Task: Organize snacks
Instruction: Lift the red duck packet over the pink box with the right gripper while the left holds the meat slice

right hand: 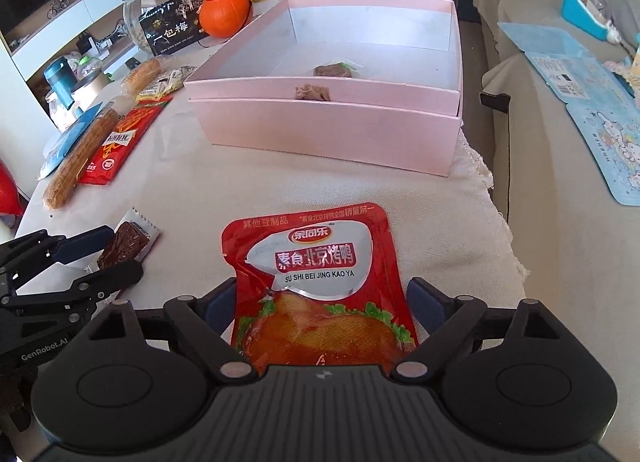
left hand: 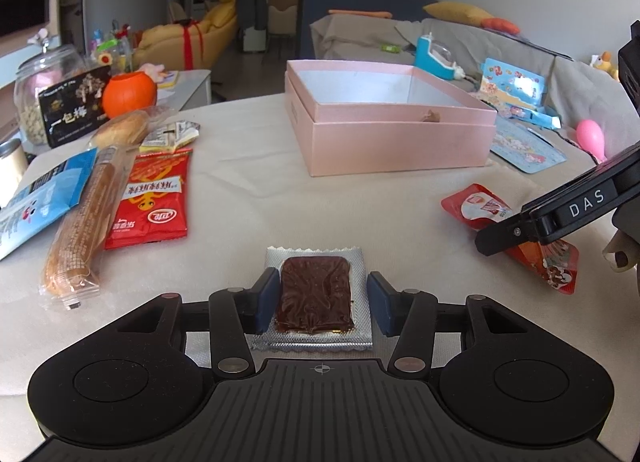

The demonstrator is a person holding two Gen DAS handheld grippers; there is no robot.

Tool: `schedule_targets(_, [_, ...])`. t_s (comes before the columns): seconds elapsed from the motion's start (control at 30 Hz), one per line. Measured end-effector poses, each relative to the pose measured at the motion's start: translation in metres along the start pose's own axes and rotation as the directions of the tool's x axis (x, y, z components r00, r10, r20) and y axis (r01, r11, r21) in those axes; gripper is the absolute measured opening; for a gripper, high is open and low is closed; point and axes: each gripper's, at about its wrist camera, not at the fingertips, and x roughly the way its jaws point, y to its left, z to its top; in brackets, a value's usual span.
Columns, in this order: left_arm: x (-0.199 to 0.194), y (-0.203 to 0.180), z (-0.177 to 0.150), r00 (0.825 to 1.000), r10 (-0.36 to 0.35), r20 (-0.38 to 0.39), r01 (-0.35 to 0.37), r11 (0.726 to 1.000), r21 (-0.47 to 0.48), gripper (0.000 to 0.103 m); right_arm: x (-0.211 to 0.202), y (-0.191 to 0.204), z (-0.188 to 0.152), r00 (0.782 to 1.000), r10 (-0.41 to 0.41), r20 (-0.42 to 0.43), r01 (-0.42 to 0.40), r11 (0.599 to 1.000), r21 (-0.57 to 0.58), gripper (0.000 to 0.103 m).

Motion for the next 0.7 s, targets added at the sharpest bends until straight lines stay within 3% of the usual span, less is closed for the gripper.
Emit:
schedule_targets(0.1, [0.000, 0.000, 0.000, 1.000, -0.002, 0.001, 0.002, 1.000, -0.002, 0.054, 0.002, 0.010, -0.006, 0.999, -0.040, 0.018, 0.041, 0.996, -0.080, 0.090])
schedule_targets(0.17, [0.000, 0.000, 0.001, 1.000, -0.004, 0.003, 0.004, 1.000, -0.005, 0.053, 0.000, 0.019, -0.012, 0.997, -0.063, 0.050, 0.071, 0.984, -0.165, 0.080])
schedule_targets(0.27, [-0.001, 0.003, 0.001, 1.000, -0.013, 0.008, 0.014, 1.000, -0.018, 0.053, -0.008, 0.020, -0.009, 0.997, -0.050, 0.054, 0.059, 0.983, -0.174, 0.066])
schedule_targets(0.3, [-0.002, 0.004, 0.001, 1.000, -0.016, 0.009, 0.017, 1.000, -0.022, 0.052, -0.013, 0.019, -0.006, 0.996, -0.046, 0.070, 0.058, 0.982, -0.177, 0.059])
schedule_targets(0.33, [-0.002, 0.004, 0.001, 1.000, -0.017, 0.010, 0.018, 1.000, -0.023, 0.052, -0.019, 0.018, -0.003, 0.996, -0.029, 0.081, 0.044, 0.982, -0.181, 0.040])
schedule_targets(0.37, [-0.002, 0.004, 0.001, 1.000, -0.017, 0.010, 0.017, 1.000, -0.021, 0.052, -0.024, 0.016, 0.000, 0.996, -0.027, 0.083, 0.041, 0.984, -0.174, 0.033])
schedule_targets(0.47, [-0.001, 0.002, 0.001, 1.000, -0.014, 0.008, 0.014, 1.000, -0.012, 0.052, -0.038, 0.009, 0.009, 0.995, -0.008, 0.103, 0.024, 0.988, -0.156, 0.026])
schedule_targets(0.7, [0.003, -0.001, 0.002, 1.000, -0.003, -0.004, 0.003, 1.000, 0.008, 0.053, -0.055, -0.011, 0.020, 0.990, -0.013, 0.140, 0.027, 0.995, -0.099, 0.022])
